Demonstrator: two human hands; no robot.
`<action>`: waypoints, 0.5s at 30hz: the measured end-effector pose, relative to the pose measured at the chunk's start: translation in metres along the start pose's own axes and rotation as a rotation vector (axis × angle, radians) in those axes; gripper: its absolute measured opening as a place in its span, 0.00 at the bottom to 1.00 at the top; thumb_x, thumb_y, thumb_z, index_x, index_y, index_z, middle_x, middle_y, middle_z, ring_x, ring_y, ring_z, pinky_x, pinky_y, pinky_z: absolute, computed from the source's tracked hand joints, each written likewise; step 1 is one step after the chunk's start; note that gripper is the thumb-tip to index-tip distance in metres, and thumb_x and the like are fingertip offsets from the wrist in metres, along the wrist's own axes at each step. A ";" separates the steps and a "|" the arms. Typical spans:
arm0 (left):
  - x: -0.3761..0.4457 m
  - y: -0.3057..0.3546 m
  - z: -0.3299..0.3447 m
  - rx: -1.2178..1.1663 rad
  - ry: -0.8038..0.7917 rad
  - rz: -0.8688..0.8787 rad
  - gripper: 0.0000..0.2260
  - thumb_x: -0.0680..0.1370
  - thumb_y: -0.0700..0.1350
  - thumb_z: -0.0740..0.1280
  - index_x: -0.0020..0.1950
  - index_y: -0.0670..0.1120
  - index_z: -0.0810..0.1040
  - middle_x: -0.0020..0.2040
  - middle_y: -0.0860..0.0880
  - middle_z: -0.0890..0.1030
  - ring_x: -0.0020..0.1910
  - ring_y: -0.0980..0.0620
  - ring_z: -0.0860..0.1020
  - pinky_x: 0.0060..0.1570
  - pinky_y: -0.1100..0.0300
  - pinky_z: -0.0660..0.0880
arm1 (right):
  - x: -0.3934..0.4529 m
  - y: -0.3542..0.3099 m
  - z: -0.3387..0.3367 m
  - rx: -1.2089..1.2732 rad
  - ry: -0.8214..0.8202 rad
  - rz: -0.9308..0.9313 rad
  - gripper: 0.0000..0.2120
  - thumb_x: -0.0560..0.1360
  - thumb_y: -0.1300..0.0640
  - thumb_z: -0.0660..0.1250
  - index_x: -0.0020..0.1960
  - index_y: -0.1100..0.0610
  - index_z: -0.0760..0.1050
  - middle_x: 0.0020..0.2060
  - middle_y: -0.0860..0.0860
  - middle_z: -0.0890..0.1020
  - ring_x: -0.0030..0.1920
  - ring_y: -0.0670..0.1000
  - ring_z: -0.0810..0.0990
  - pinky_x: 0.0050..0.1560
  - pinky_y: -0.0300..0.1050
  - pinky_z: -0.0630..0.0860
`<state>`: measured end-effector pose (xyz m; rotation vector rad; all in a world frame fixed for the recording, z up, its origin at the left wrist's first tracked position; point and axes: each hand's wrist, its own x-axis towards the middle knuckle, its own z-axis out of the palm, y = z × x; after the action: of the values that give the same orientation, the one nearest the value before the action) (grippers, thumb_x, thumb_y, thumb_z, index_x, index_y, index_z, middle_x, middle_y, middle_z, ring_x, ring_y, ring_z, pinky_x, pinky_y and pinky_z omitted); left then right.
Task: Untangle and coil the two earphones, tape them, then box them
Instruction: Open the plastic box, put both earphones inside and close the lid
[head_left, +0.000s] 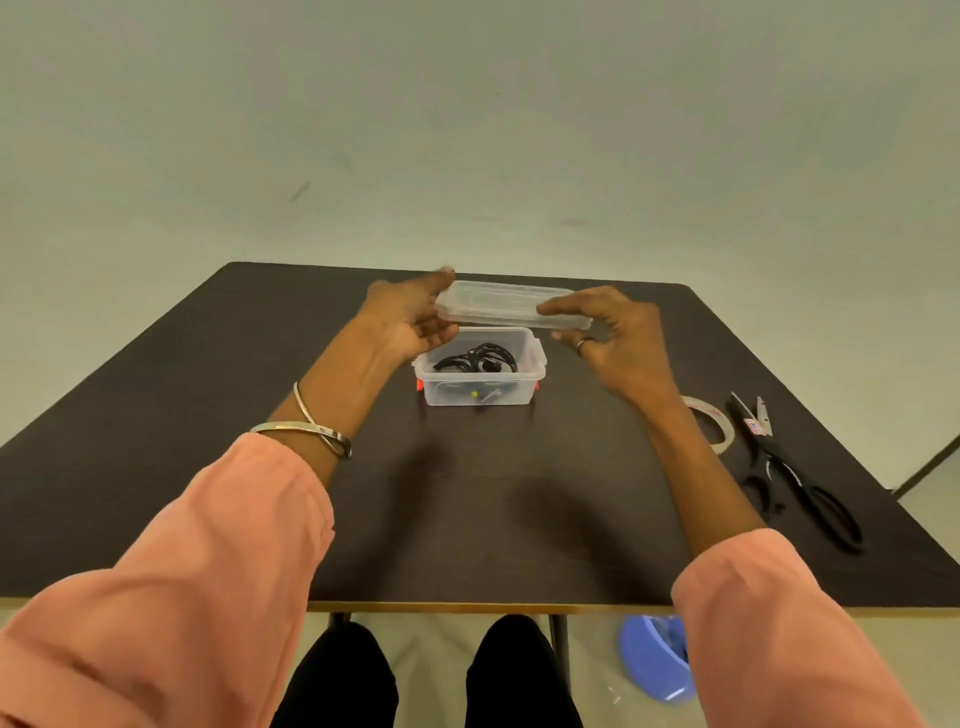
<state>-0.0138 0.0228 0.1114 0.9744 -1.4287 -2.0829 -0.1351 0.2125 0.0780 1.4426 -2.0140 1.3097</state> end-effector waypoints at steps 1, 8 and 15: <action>0.001 -0.002 -0.004 -0.014 0.017 0.008 0.08 0.73 0.41 0.73 0.44 0.38 0.76 0.42 0.41 0.80 0.36 0.48 0.80 0.34 0.56 0.81 | 0.000 0.000 0.004 0.006 -0.037 0.029 0.17 0.68 0.67 0.74 0.55 0.53 0.82 0.51 0.44 0.82 0.56 0.46 0.78 0.57 0.28 0.70; 0.024 -0.019 -0.025 0.132 0.207 0.150 0.08 0.70 0.34 0.74 0.45 0.35 0.79 0.48 0.39 0.82 0.42 0.45 0.83 0.41 0.50 0.83 | 0.000 0.000 0.030 0.385 -0.070 0.552 0.25 0.71 0.61 0.73 0.66 0.62 0.72 0.57 0.50 0.79 0.55 0.43 0.78 0.49 0.31 0.77; 0.032 -0.041 -0.025 0.447 0.323 0.256 0.12 0.74 0.42 0.73 0.55 0.39 0.81 0.53 0.44 0.82 0.47 0.47 0.81 0.50 0.52 0.80 | 0.003 0.015 0.050 0.239 -0.034 0.641 0.17 0.74 0.64 0.70 0.62 0.62 0.77 0.55 0.54 0.82 0.51 0.49 0.81 0.52 0.40 0.78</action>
<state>-0.0145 0.0002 0.0578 1.1583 -1.7668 -1.3778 -0.1384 0.1704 0.0468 0.9216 -2.5289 1.8311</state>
